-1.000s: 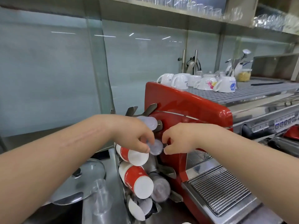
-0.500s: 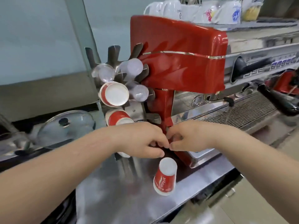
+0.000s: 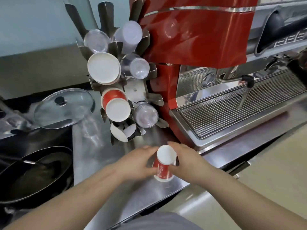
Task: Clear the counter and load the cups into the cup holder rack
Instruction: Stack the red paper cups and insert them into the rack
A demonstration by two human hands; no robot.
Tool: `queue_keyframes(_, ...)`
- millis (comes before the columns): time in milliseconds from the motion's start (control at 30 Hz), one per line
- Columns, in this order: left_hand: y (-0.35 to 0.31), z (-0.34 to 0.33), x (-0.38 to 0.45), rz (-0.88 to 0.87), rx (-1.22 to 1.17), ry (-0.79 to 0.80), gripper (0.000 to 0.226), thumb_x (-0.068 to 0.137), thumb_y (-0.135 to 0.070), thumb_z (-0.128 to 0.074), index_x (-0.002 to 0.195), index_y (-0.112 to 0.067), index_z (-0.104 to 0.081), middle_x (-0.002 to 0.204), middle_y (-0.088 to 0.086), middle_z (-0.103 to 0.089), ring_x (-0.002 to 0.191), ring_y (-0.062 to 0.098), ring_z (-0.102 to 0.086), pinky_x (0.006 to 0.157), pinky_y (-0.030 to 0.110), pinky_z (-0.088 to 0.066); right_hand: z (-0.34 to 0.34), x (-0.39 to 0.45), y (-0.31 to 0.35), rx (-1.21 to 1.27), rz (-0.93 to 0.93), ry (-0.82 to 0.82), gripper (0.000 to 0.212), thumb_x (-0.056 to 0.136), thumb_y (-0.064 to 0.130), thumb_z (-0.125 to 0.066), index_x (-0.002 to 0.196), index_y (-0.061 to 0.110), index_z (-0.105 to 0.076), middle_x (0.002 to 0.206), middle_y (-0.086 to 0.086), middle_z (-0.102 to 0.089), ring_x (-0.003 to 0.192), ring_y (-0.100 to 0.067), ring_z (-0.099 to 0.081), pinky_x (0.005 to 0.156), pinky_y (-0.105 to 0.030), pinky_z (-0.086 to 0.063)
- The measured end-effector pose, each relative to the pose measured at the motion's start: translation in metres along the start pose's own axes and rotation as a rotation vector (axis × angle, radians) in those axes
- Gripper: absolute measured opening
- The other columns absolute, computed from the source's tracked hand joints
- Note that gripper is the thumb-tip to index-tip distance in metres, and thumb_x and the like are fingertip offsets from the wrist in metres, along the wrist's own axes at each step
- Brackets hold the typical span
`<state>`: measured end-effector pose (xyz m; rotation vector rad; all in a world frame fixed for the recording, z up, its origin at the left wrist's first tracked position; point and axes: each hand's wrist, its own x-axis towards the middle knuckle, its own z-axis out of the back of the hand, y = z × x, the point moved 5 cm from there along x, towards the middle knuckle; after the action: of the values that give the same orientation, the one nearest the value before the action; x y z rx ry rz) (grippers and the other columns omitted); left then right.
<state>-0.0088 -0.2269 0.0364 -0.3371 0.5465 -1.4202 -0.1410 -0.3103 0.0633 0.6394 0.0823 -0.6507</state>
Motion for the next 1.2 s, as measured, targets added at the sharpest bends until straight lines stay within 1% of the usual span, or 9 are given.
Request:
queue_keyframes(200, 0.010, -0.025, 0.008, 0.100, -0.170, -0.044, 0.059, 0.072, -0.033, -0.069, 0.127, -0.035, -0.047, 0.107, -0.014, -0.051, 0.094, 0.001, -0.046, 0.078, 0.011, -0.036, -0.015, 0.007, -0.015, 0.152, 0.007, -0.019, 0.067, 0.067, 0.031, -0.073, 0.127, 0.031, -0.042, 0.118, 0.000, -0.058, 0.108, -0.017, -0.057, 0.089, -0.032, -0.048)
queue_keyframes(333, 0.018, -0.044, 0.009, 0.168, -0.241, -0.028, 0.062, 0.066, -0.038, -0.071, 0.124, -0.037, -0.047, 0.102, -0.014, -0.049, 0.092, 0.008, -0.051, 0.077, 0.017, -0.038, -0.023, 0.005, -0.020, 0.212, 0.058, -0.058, 0.065, 0.066, 0.029, -0.074, 0.123, 0.033, -0.043, 0.116, 0.008, -0.057, 0.101, -0.011, -0.057, 0.085, -0.027, -0.048)
queue_keyframes(433, 0.026, -0.062, 0.006, 0.191, -0.282, -0.029, 0.063, 0.060, -0.045, -0.070, 0.118, -0.049, -0.044, 0.103, -0.014, -0.055, 0.092, 0.010, -0.054, 0.074, 0.018, -0.040, -0.029, -0.002, -0.018, 0.226, 0.124, -0.080, 0.063, 0.070, 0.031, -0.069, 0.127, 0.030, -0.043, 0.120, 0.013, -0.055, 0.106, -0.007, -0.055, 0.087, -0.023, -0.047)
queue_keyframes(533, 0.030, -0.074, -0.001, 0.221, -0.353, -0.042, 0.066, 0.059, -0.046, -0.073, 0.115, -0.058, -0.040, 0.112, -0.008, -0.056, 0.100, 0.006, -0.054, 0.081, 0.017, -0.044, -0.037, -0.013, -0.019, 0.264, 0.163, -0.108, 0.061, 0.070, 0.034, -0.063, 0.128, 0.030, -0.045, 0.122, 0.015, -0.054, 0.110, -0.003, -0.051, 0.087, -0.010, -0.041)
queue_keyframes(700, 0.028, -0.081, -0.013, 0.203, -0.358, -0.065, 0.094, 0.061, -0.058, -0.076, 0.142, -0.043, -0.029, 0.133, -0.007, -0.042, 0.126, 0.005, -0.044, 0.106, 0.025, -0.039, -0.050, -0.033, -0.025, 0.289, 0.200, -0.217, 0.063, 0.070, 0.027, -0.068, 0.130, 0.027, -0.048, 0.124, 0.016, -0.053, 0.116, 0.002, -0.048, 0.094, -0.003, -0.033)
queue_keyframes(867, 0.021, -0.076, -0.021, 0.185, -0.374, -0.091, 0.091, 0.064, -0.051, -0.078, 0.142, -0.041, -0.031, 0.133, -0.010, -0.041, 0.127, 0.001, -0.042, 0.106, 0.023, -0.039, -0.051, -0.039, -0.024, 0.272, 0.211, -0.214, 0.073, 0.071, 0.029, -0.074, 0.126, 0.052, -0.032, 0.128, 0.025, -0.047, 0.120, 0.006, -0.046, 0.094, -0.006, -0.035)
queue_keyframes(1000, 0.023, -0.065, -0.031, 0.208, -0.377, -0.105, 0.094, 0.064, -0.050, -0.076, 0.145, -0.037, -0.031, 0.137, -0.008, -0.043, 0.130, 0.004, -0.040, 0.109, 0.027, -0.037, -0.040, -0.037, -0.012, 0.297, 0.246, -0.241, 0.083, 0.070, 0.027, -0.073, 0.119, 0.072, -0.024, 0.129, 0.041, -0.037, 0.121, 0.014, -0.040, 0.094, 0.000, -0.031)
queue_keyframes(1100, 0.022, -0.045, -0.043, 0.237, -0.369, -0.156, 0.095, 0.061, -0.057, -0.069, 0.145, -0.039, -0.031, 0.135, -0.012, -0.046, 0.125, 0.003, -0.043, 0.108, 0.026, -0.037, -0.026, -0.033, 0.002, 0.378, 0.271, -0.250, 0.079, 0.068, 0.034, -0.077, 0.123, 0.068, -0.030, 0.132, 0.038, -0.041, 0.128, 0.008, -0.041, 0.102, -0.013, -0.036)
queue_keyframes(1200, 0.016, -0.017, -0.057, 0.226, -0.378, -0.247, 0.086, 0.063, -0.055, -0.071, 0.141, -0.036, -0.038, 0.126, -0.022, -0.047, 0.115, -0.004, -0.048, 0.105, 0.024, -0.040, -0.008, -0.027, 0.021, 0.482, 0.307, -0.269, 0.076, 0.065, 0.038, -0.074, 0.132, 0.047, -0.041, 0.134, 0.018, -0.051, 0.126, -0.003, -0.049, 0.103, -0.034, -0.045)
